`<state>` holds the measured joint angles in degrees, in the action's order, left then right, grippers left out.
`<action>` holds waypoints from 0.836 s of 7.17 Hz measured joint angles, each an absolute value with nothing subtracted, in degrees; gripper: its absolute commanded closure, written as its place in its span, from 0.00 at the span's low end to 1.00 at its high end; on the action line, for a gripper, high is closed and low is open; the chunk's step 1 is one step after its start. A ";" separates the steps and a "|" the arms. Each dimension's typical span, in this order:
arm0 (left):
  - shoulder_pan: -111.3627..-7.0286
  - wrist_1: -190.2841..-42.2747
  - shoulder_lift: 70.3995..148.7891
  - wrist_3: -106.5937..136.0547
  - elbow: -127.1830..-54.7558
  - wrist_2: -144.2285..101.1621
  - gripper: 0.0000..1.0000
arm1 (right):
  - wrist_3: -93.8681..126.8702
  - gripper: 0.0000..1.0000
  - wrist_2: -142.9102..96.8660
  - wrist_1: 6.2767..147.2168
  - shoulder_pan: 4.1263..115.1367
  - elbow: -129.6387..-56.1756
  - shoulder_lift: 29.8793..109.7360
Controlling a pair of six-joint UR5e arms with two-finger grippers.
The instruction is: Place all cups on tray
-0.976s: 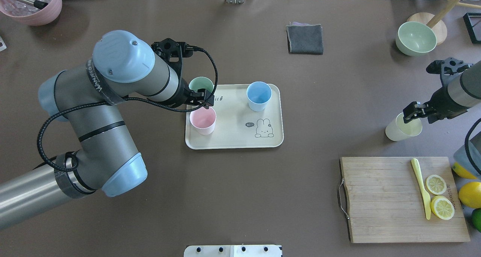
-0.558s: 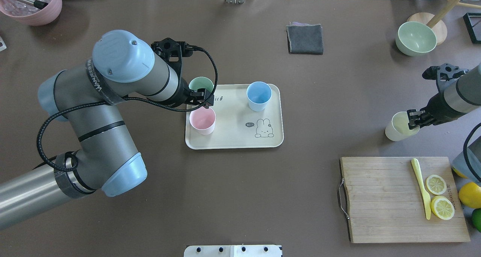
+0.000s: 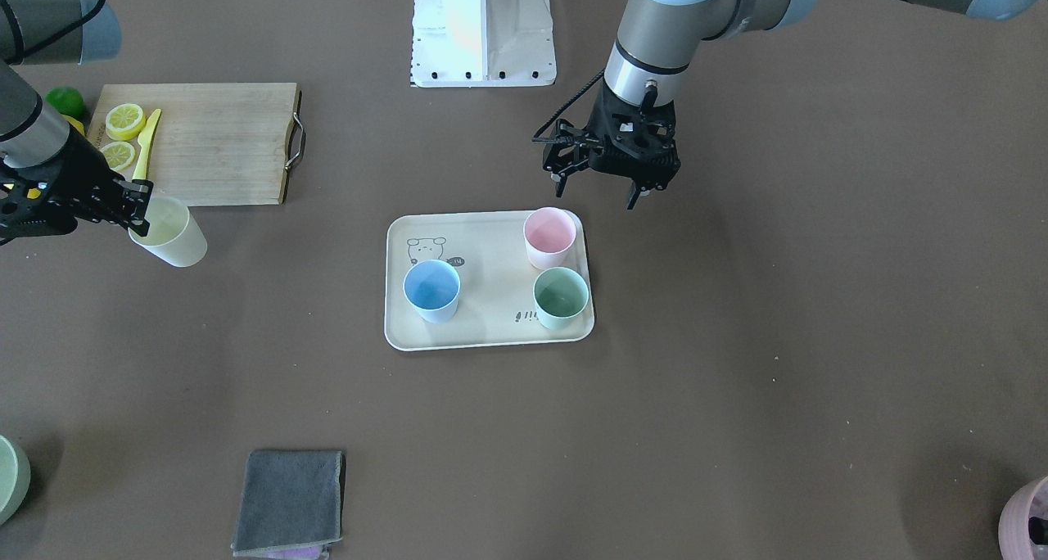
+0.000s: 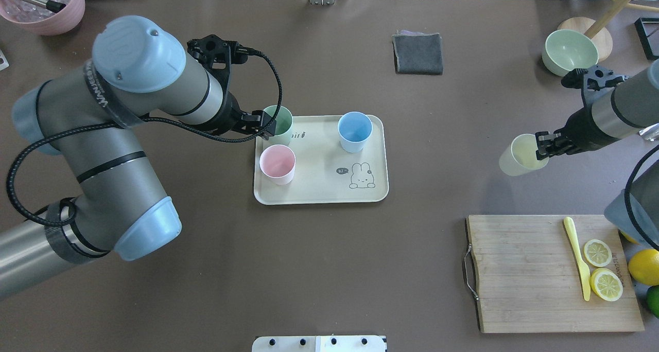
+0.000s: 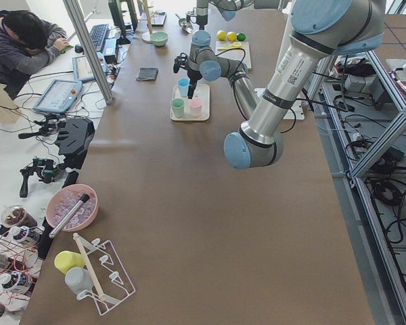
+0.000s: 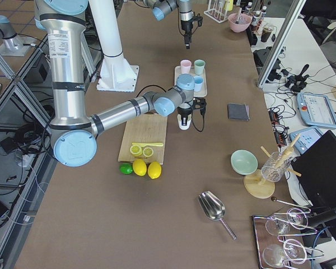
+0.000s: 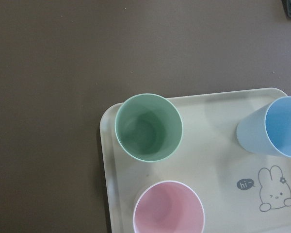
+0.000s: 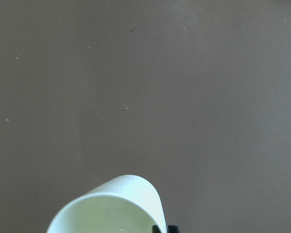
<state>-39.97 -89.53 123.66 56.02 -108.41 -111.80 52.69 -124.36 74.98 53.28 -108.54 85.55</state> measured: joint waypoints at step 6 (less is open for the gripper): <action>-51.65 -89.03 112.34 38.56 -111.25 -119.89 0.01 | 77.74 1.00 -111.82 87.58 36.03 -106.38 61.93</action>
<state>-51.65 -89.03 112.34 38.56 -111.25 -119.89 77.74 -111.82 87.58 36.03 -106.38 61.93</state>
